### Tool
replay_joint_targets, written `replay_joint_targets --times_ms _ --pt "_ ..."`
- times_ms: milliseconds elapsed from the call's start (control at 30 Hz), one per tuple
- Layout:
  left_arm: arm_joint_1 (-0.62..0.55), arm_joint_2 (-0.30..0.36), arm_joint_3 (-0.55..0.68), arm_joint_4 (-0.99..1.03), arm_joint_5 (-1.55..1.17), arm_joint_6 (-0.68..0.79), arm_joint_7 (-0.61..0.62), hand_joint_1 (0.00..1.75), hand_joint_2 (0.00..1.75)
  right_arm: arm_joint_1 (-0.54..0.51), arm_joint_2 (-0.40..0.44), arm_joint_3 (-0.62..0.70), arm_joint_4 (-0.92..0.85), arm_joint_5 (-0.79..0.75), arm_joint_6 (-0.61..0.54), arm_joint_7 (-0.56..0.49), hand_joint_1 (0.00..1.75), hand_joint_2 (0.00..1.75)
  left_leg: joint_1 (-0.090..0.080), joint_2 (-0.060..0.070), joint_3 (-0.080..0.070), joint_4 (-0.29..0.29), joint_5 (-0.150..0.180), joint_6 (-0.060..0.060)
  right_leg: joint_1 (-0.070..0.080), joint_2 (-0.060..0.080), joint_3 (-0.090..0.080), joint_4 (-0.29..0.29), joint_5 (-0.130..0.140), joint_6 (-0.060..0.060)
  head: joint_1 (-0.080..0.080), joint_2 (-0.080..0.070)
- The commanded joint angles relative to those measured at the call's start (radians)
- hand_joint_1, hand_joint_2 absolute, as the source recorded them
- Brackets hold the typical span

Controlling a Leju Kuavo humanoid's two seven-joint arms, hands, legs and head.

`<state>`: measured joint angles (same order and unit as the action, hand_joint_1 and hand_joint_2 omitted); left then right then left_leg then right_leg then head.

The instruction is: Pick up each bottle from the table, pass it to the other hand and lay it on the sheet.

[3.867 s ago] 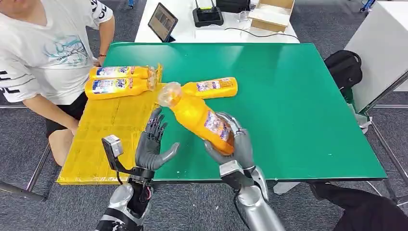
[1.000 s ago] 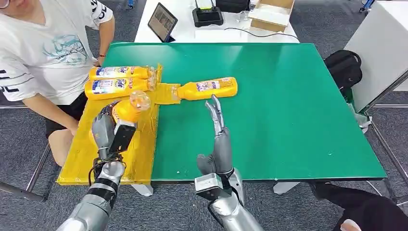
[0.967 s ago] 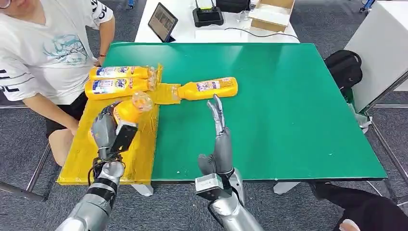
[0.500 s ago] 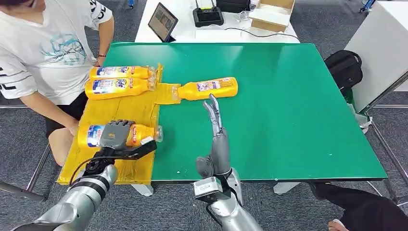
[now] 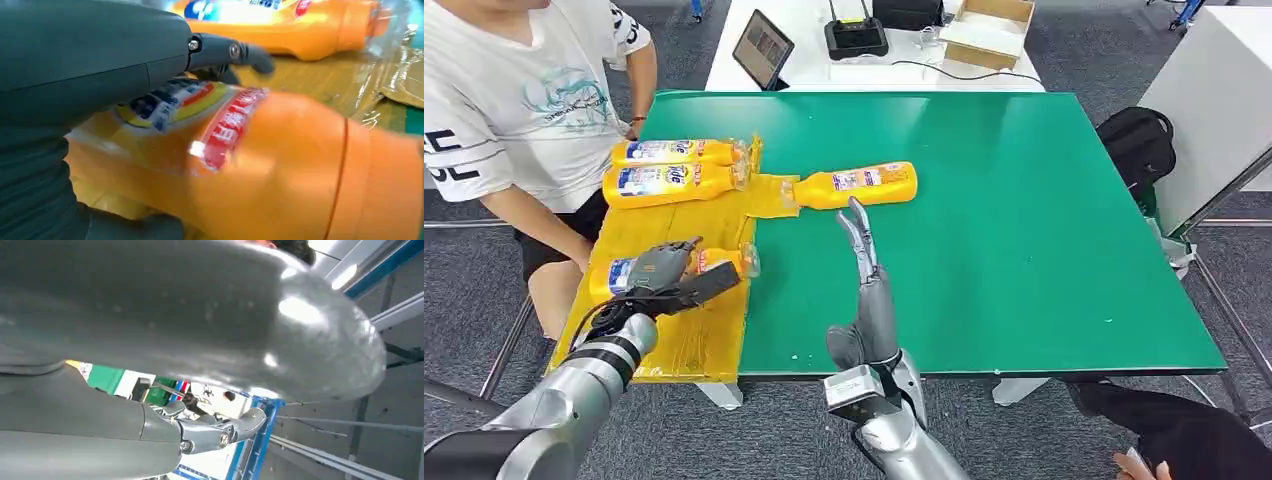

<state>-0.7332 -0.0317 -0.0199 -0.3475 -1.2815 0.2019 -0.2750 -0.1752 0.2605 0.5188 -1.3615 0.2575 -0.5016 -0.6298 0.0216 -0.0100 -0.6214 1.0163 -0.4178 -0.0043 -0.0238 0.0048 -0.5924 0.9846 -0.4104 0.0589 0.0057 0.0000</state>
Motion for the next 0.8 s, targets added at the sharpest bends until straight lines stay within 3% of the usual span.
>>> replay_joint_targets --times_ms 33,267,400,533,800 --pt "-0.005 -0.035 0.131 0.071 0.101 -0.100 -0.053 0.00 0.00 -0.034 -0.017 0.012 0.088 -0.006 0.029 0.015 0.00 0.00 0.000 0.000 0.003 -0.001 -0.001 0.001 0.000 0.000 0.003 -0.001 0.000 -0.002 0.000 0.000" --pt "0.006 -0.042 0.193 0.063 0.212 -0.201 -0.137 0.00 0.00 -0.044 -0.016 0.000 0.124 -0.012 0.050 0.016 0.00 0.00 0.000 0.001 0.003 -0.001 0.000 0.001 0.000 0.001 0.003 -0.002 0.000 -0.002 0.000 0.000" --pt "0.017 -0.050 0.275 0.041 0.365 -0.367 -0.259 0.00 0.00 -0.050 -0.014 -0.012 0.154 -0.022 0.072 0.018 0.00 0.00 0.000 0.002 0.005 -0.002 0.000 0.002 0.000 0.000 0.005 -0.002 0.000 -0.002 0.000 0.000" --pt "0.035 -0.078 0.290 -0.014 0.470 -0.337 -0.325 0.00 0.00 -0.041 -0.008 -0.028 0.158 -0.027 0.088 0.009 0.00 0.00 -0.001 0.001 0.006 -0.002 0.000 0.002 0.000 0.000 0.006 -0.002 0.000 -0.002 0.000 0.000" --pt "0.036 -0.080 0.271 -0.021 0.490 -0.329 -0.315 0.00 0.00 -0.038 -0.007 -0.029 0.150 -0.025 0.091 0.008 0.00 0.00 0.000 0.001 0.005 -0.001 -0.001 0.002 0.001 0.000 0.005 -0.002 0.000 -0.003 0.000 0.000"
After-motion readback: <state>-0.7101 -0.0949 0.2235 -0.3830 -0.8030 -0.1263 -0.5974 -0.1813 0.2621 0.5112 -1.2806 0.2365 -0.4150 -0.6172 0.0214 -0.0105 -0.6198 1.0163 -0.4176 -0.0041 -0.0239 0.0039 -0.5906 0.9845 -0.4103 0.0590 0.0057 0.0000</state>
